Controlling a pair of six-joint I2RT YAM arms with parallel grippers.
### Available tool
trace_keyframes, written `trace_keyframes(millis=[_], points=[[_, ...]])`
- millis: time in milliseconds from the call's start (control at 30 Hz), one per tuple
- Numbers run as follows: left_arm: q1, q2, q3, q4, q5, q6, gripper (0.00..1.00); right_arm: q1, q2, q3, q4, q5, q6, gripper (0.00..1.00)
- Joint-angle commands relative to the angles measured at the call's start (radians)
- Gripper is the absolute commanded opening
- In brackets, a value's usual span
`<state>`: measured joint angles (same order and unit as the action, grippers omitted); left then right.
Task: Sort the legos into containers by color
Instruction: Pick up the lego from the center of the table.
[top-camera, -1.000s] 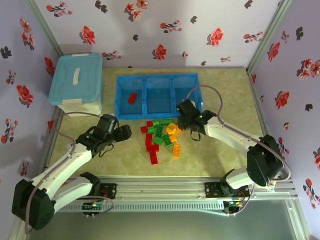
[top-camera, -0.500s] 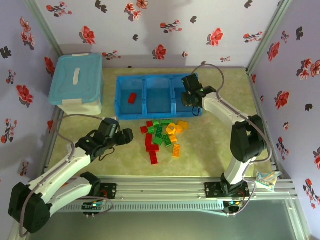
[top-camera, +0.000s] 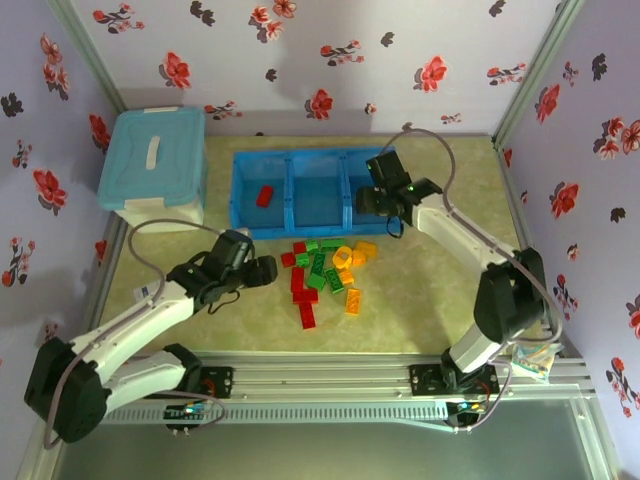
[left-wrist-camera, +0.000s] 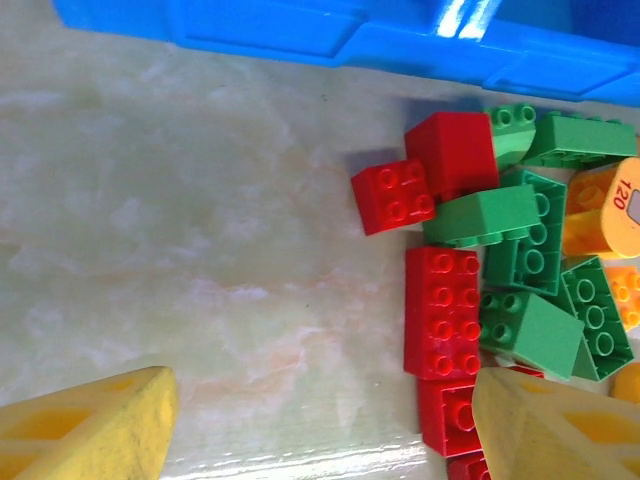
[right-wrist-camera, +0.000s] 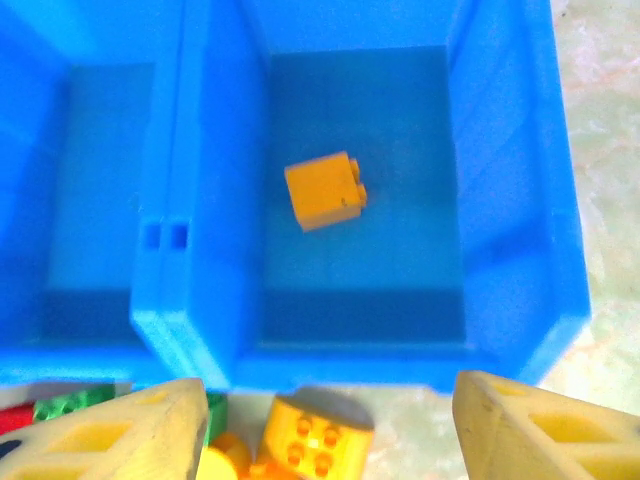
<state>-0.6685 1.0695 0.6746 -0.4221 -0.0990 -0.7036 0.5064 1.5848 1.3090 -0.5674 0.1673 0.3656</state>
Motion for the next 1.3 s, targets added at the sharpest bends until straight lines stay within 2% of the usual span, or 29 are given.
trace_keyframes(millis=[0, 500, 633, 933, 1100, 1267], points=[[-0.016, 0.075, 0.085, 0.027, 0.016, 0.03, 0.77, 0.008, -0.091, -0.091, 0.047, -0.017, 0.046, 0.64], [-0.088, 0.456, 0.338, 0.005, 0.017, 0.039, 0.73, 0.009, -0.361, -0.425, 0.109, -0.006, 0.129, 0.62], [-0.102, 0.538, 0.4, -0.04, -0.031, 0.027, 0.69, 0.007, -0.397, -0.465, 0.107, 0.003, 0.139, 0.62], [-0.13, 0.673, 0.484, -0.063, -0.062, 0.011, 0.64, 0.004, -0.433, -0.507, 0.122, 0.008, 0.15, 0.6], [-0.137, 0.717, 0.508, -0.07, -0.066, 0.006, 0.58, 0.0, -0.452, -0.522, 0.124, 0.015, 0.149, 0.59], [-0.143, 0.737, 0.513, -0.076, -0.081, 0.005, 0.47, -0.006, -0.473, -0.539, 0.122, 0.017, 0.151, 0.58]])
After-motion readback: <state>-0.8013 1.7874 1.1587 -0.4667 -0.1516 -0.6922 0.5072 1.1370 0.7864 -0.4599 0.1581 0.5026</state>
